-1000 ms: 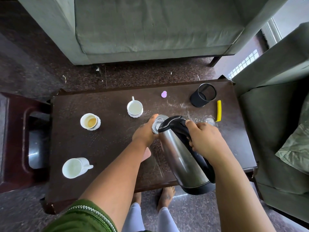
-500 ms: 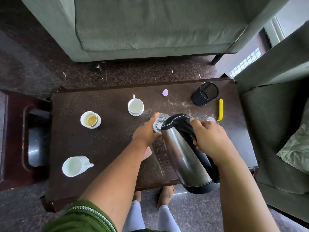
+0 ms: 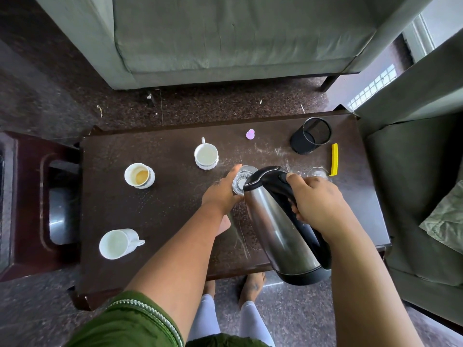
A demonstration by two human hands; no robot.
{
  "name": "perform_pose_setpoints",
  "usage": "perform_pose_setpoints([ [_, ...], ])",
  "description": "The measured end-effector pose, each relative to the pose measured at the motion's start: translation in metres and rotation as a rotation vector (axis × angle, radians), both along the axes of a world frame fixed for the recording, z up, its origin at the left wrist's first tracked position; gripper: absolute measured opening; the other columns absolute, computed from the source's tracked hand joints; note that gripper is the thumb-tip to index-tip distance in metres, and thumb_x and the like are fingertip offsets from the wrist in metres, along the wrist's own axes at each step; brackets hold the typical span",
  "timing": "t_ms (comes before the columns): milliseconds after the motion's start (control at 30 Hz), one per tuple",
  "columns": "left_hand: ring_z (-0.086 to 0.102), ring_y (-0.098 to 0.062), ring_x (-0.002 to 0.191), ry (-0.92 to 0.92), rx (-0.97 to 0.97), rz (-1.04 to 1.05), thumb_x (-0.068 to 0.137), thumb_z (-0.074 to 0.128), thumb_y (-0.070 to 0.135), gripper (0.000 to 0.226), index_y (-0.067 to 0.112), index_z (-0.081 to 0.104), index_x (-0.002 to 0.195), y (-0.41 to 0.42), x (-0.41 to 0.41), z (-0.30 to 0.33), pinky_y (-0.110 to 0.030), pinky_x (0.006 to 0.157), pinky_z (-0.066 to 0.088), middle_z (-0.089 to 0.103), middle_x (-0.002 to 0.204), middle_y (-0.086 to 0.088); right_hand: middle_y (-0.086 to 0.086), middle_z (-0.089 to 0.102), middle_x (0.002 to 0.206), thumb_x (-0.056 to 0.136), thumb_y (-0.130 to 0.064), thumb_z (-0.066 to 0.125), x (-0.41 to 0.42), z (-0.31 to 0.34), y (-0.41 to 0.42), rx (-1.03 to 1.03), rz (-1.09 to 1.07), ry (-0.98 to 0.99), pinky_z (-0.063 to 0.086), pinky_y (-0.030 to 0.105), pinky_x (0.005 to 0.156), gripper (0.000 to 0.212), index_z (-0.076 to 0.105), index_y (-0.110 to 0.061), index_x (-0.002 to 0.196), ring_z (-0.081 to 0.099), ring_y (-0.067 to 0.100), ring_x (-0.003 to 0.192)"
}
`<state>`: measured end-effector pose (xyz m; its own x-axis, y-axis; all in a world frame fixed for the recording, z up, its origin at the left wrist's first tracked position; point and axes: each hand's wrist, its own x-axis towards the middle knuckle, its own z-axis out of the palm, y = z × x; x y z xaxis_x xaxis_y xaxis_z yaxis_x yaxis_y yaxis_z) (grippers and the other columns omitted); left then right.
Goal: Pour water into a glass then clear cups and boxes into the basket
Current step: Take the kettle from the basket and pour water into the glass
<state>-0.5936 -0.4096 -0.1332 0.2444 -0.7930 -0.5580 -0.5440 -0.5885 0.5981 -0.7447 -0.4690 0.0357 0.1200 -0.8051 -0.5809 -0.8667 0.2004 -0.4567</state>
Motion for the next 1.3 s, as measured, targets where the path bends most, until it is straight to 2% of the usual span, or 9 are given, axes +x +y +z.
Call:
perform_pose_setpoints([
  [133, 0.053, -0.031, 0.125, 0.001, -0.005, 0.006, 0.085, 0.06, 0.037, 0.08, 0.047, 0.012, 0.148, -0.0007, 0.0007, 0.0009, -0.041, 0.097, 0.042, 0.056, 0.138, 0.001, 0.029, 0.067, 0.085, 0.087, -0.05, 0.039, -0.0024, 0.0, 0.0001, 0.004, 0.002, -0.001, 0.056, 0.057, 0.08, 0.062, 0.057, 0.01, 0.085, 0.057, 0.035, 0.068],
  [333, 0.051, -0.03, 0.127, -0.003, 0.002, 0.004, 0.087, 0.06, 0.038, 0.08, 0.045, 0.011, 0.15, 0.0003, 0.0, -0.0006, -0.042, 0.1, 0.041, 0.053, 0.142, 0.002, 0.026, 0.068, 0.084, 0.09, -0.049, 0.04, -0.0044, -0.0018, 0.0011, 0.01, 0.005, -0.003, 0.056, 0.056, 0.081, 0.059, 0.06, 0.006, 0.085, 0.065, 0.045, 0.083],
  [600, 0.052, -0.029, 0.127, 0.002, -0.004, 0.012, 0.085, 0.062, 0.037, 0.083, 0.048, 0.01, 0.149, 0.0007, 0.0004, -0.0047, -0.041, 0.099, 0.041, 0.053, 0.141, 0.005, 0.027, 0.067, 0.085, 0.093, -0.047, 0.04, -0.0079, -0.0026, 0.0013, 0.014, -0.011, -0.013, 0.056, 0.055, 0.082, 0.059, 0.061, 0.007, 0.086, 0.064, 0.045, 0.084],
  [733, 0.05, -0.029, 0.128, -0.001, -0.008, 0.011, 0.086, 0.062, 0.035, 0.082, 0.046, 0.011, 0.149, 0.0002, -0.0002, -0.0029, -0.039, 0.097, 0.04, 0.053, 0.141, 0.003, 0.028, 0.067, 0.086, 0.091, -0.049, 0.039, -0.0054, -0.0015, 0.0012, 0.02, -0.002, -0.014, 0.056, 0.056, 0.081, 0.061, 0.06, 0.009, 0.087, 0.062, 0.04, 0.073],
  [900, 0.053, -0.03, 0.124, -0.011, -0.011, -0.001, 0.085, 0.062, 0.035, 0.083, 0.047, 0.011, 0.148, -0.0002, -0.0002, -0.0016, -0.04, 0.094, 0.041, 0.056, 0.138, 0.002, 0.027, 0.068, 0.084, 0.092, -0.048, 0.04, -0.0046, -0.0004, 0.0002, 0.006, -0.022, -0.029, 0.056, 0.056, 0.083, 0.06, 0.059, 0.008, 0.084, 0.064, 0.045, 0.085],
  [967, 0.053, -0.029, 0.125, -0.012, -0.009, 0.001, 0.084, 0.063, 0.035, 0.083, 0.047, 0.011, 0.148, -0.0004, -0.0003, -0.0009, -0.04, 0.095, 0.041, 0.056, 0.138, 0.003, 0.025, 0.068, 0.08, 0.092, -0.049, 0.041, -0.0066, -0.0004, 0.0001, 0.001, -0.041, -0.039, 0.055, 0.056, 0.083, 0.06, 0.06, 0.007, 0.082, 0.064, 0.045, 0.085],
  [1100, 0.053, -0.03, 0.125, -0.009, -0.007, 0.006, 0.084, 0.063, 0.034, 0.083, 0.047, 0.012, 0.148, -0.0005, -0.0002, -0.0009, -0.04, 0.096, 0.041, 0.056, 0.137, 0.005, 0.008, 0.064, 0.056, 0.094, -0.045, 0.042, -0.01, 0.0016, 0.0006, 0.023, -0.063, -0.05, 0.055, 0.054, 0.085, 0.056, 0.061, 0.004, 0.075, 0.062, 0.037, 0.073],
  [1167, 0.052, -0.03, 0.126, -0.013, -0.001, -0.002, 0.084, 0.063, 0.034, 0.084, 0.047, 0.011, 0.149, -0.0005, 0.0005, -0.002, -0.041, 0.097, 0.041, 0.054, 0.14, 0.005, 0.007, 0.063, 0.056, 0.094, -0.044, 0.043, -0.0104, 0.0023, 0.0013, 0.033, -0.066, -0.048, 0.055, 0.053, 0.085, 0.055, 0.061, 0.004, 0.075, 0.061, 0.035, 0.07],
  [1300, 0.052, -0.029, 0.126, -0.026, -0.003, -0.009, 0.084, 0.066, 0.033, 0.086, 0.047, 0.01, 0.149, 0.0005, 0.0, -0.0029, -0.042, 0.098, 0.042, 0.054, 0.14, 0.004, 0.011, 0.065, 0.062, 0.094, -0.044, 0.041, -0.0105, 0.0035, 0.0028, 0.03, -0.059, -0.053, 0.055, 0.054, 0.085, 0.054, 0.062, 0.002, 0.077, 0.065, 0.041, 0.082],
])
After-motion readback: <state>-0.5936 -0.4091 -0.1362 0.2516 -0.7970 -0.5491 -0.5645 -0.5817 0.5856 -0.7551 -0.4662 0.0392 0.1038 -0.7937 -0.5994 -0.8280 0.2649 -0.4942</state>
